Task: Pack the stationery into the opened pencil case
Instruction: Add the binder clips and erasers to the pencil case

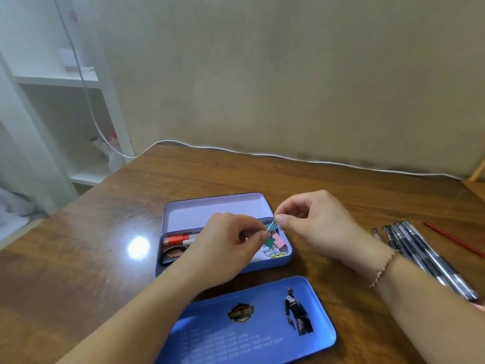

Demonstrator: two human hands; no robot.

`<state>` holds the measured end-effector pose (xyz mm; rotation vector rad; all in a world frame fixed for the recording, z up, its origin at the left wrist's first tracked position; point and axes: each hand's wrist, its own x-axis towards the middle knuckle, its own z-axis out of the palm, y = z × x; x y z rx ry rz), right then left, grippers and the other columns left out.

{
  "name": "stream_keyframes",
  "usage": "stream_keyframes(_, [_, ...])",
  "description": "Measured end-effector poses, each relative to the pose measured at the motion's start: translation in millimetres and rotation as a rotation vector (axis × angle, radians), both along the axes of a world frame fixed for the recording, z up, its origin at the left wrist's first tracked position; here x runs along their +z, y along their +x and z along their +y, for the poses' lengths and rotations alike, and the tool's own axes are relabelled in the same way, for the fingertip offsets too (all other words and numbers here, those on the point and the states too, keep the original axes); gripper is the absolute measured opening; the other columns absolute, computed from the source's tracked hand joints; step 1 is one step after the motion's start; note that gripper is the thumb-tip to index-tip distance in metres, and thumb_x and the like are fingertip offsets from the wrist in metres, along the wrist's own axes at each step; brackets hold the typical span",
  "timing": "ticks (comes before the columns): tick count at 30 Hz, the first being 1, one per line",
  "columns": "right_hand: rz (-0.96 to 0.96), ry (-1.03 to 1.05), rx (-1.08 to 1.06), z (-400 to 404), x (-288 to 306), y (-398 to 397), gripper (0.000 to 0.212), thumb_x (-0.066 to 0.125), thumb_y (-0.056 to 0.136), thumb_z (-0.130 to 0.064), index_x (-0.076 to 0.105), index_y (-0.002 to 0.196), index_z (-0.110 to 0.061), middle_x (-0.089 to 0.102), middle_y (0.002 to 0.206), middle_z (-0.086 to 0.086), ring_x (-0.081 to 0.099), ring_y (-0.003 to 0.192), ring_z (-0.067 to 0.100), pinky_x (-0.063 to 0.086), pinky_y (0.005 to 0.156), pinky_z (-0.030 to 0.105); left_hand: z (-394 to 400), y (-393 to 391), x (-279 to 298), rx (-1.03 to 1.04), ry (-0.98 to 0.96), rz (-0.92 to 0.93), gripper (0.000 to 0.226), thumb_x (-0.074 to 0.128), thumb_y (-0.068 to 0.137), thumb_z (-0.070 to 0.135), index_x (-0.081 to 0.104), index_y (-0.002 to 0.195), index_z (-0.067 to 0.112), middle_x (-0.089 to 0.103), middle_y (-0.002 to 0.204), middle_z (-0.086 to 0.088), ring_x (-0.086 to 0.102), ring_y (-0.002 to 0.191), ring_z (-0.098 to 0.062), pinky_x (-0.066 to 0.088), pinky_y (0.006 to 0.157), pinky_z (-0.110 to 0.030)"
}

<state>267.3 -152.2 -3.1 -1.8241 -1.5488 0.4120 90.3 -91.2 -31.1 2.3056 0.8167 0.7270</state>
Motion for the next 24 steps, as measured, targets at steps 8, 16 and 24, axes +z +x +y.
stream_keyframes(8, [-0.216,-0.135,-0.153,14,-16,-2,0.015,0.067,0.082,-0.031,0.071,0.067,-0.031,0.055,0.089,-0.014,0.046,0.103,0.016,0.045,0.08,0.034,6,-4,0,0.087,0.152,0.139,0.012,0.066,0.088,0.031,0.076,0.089,0.026,0.069,0.076,0.011,0.057,0.071,-0.004,0.049,0.063,-0.023])
stream_keyframes(16, [-0.349,-0.057,-0.154,13,-24,-9,0.011,0.069,0.081,-0.039,0.075,0.083,-0.03,0.056,0.094,-0.012,0.044,0.098,0.011,0.044,0.075,0.03,8,-1,-6,0.052,0.128,0.26,0.015,0.066,0.088,0.034,0.077,0.097,0.029,0.072,0.089,0.012,0.059,0.076,-0.004,0.054,0.068,-0.023])
stream_keyframes(24, [-0.483,-0.266,-0.142,-27,17,76,0.017,0.071,0.083,-0.024,0.071,0.092,-0.038,0.064,0.097,-0.011,0.056,0.091,0.011,0.044,0.083,0.027,14,-6,-1,0.084,0.196,0.19,0.013,0.065,0.088,0.035,0.076,0.09,0.028,0.068,0.079,0.012,0.058,0.071,-0.009,0.054,0.069,-0.034])
